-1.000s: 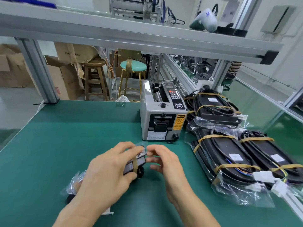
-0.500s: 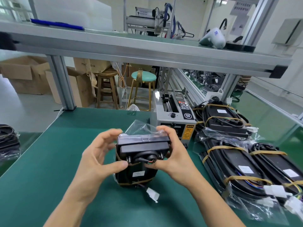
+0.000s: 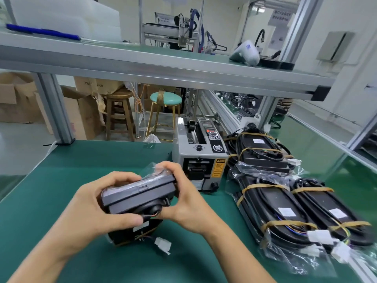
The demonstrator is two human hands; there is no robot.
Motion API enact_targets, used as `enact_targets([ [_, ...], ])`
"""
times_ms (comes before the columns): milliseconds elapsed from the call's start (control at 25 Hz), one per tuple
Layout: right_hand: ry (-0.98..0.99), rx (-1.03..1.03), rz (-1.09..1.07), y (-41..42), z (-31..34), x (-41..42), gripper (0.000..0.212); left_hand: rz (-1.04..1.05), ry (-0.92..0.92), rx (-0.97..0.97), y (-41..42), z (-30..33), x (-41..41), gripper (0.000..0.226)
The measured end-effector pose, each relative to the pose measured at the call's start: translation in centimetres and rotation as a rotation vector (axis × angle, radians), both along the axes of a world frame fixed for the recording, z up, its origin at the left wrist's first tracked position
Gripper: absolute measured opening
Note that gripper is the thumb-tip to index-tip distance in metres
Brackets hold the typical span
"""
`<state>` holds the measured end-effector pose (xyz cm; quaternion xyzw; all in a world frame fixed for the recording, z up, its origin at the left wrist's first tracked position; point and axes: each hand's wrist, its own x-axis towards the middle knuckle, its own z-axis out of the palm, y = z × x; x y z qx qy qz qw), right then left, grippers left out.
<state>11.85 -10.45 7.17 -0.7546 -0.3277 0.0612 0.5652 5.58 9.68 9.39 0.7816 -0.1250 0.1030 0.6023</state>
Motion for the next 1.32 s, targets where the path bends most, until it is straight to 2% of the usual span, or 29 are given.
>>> enact_targets([
  [80, 0.006, -0.005, -0.024, -0.5, -0.7, -0.3, 0.088, -0.025, 0.025, -0.025, -0.4, 0.0, 0.1, 0.071],
  [160, 0.039, -0.061, -0.017, -1.4, -1.3, -0.1, 0.099, 0.075, -0.005, -0.014, -0.7, -0.1, 0.0, 0.064],
  [200, 0.056, -0.089, -0.061, -2.0, -1.6, 0.1, 0.095, 0.157, -0.046, 0.007, -0.7, -0.1, 0.0, 0.060],
  [240, 0.074, -0.091, -0.174, -2.5, -1.9, 0.4, 0.081, 0.244, -0.097, 0.031, -0.8, -0.1, 0.1, 0.059],
  [360, 0.212, 0.103, -0.763, -3.5, -2.9, 1.8, 0.016, 0.338, -0.221, 0.150, -1.4, -0.4, 0.1, 0.048],
  [400, 0.249, 0.153, -0.875, -3.6, -2.9, 2.5, 0.011, 0.328, -0.228, 0.171, -1.8, -0.8, 0.0, 0.047],
  [440, 0.273, 0.169, -0.932, -3.6, -2.9, 3.3, 0.016, 0.316, -0.222, 0.166, -2.2, -1.0, -0.1, 0.047],
  [600, 0.312, 0.140, -1.041, -2.9, -2.3, 5.3, 0.026, 0.315, -0.222, 0.177, -3.4, -2.3, -0.2, 0.052],
  [840, 0.465, 0.253, -1.063, -2.4, -2.0, 6.6, 0.010, 0.312, -0.243, 0.201, -4.3, -2.5, -0.2, 0.056],
  [960, 0.525, 0.310, -1.097, -1.9, -2.1, 7.2, 0.010, 0.313, -0.249, 0.203, -4.7, -2.4, -0.3, 0.052],
  [1080, 0.637, 0.425, -1.108, -1.4, -1.5, 7.4, 0.009, 0.322, -0.246, 0.220, -4.7, -2.5, -0.4, 0.056],
  [1200, 0.759, 0.470, -0.924, -2.1, 0.1, 5.0, 0.011, 0.341, -0.246, 0.219, -4.6, -2.6, -0.5, 0.057],
  [1280, 0.686, 0.455, -0.648, -2.5, 0.8, 2.2, 0.007, 0.364, -0.249, 0.191, -4.7, -2.5, -0.5, 0.058],
  [1320, 0.622, 0.447, -0.489, -2.4, 1.3, 0.5, 0.011, 0.369, -0.249, 0.175, -4.8, -2.4, -0.5, 0.058],
])
